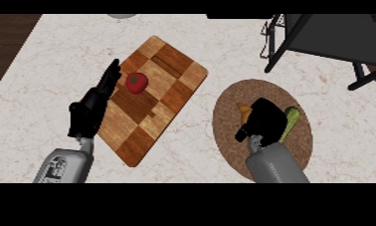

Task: Pick the croissant from the placemat and place it in the tiered shelf

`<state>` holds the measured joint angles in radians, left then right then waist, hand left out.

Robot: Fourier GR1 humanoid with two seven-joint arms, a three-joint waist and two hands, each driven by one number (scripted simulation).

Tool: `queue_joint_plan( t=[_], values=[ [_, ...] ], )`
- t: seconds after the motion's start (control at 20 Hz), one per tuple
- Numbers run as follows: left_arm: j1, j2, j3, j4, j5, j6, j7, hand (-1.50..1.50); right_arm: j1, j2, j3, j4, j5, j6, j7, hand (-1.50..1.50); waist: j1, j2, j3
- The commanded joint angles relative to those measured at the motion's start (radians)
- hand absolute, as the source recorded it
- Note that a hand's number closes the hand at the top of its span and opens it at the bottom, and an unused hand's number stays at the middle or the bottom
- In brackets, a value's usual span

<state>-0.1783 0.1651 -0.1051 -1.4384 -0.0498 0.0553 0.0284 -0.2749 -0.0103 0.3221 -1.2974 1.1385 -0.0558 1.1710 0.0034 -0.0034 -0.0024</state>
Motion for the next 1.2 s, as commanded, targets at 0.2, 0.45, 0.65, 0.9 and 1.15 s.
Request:
queue_joint_plan(
  t=[0.2,0.45,0.65,0.9,1.15],
  values=[
    [-0.021,-0.015,0.001,-0.015,0.003,-0.013,0.037,0.0,-0.212,0.01,0.081,0.069,-0.241,0.042,-0.203,1.5,0.025,0.007,0.004],
    [0.055,-0.052,-0.041,-0.08,-0.056,0.029,0.029,0.0,-0.23,0.01,0.155,0.112,-0.287,-0.096,-0.21,1.5,0.01,0.003,0.003],
    [-0.013,-0.017,0.019,0.002,-0.014,-0.016,0.01,0.0,-0.228,0.01,0.15,0.011,-0.302,-0.237,-0.244,1.5,0.006,0.004,0.003],
    [-0.054,-0.034,0.016,0.032,-0.028,-0.002,0.022,0.0,-0.252,0.01,0.18,-0.195,-0.261,-0.32,-0.177,1.5,-0.009,0.001,0.002],
    [0.021,-0.021,0.028,-0.013,-0.023,-0.008,-0.006,0.0,-0.305,0.01,0.17,-0.401,-0.115,-0.224,0.014,1.5,-0.009,-0.003,0.002]
  ],
)
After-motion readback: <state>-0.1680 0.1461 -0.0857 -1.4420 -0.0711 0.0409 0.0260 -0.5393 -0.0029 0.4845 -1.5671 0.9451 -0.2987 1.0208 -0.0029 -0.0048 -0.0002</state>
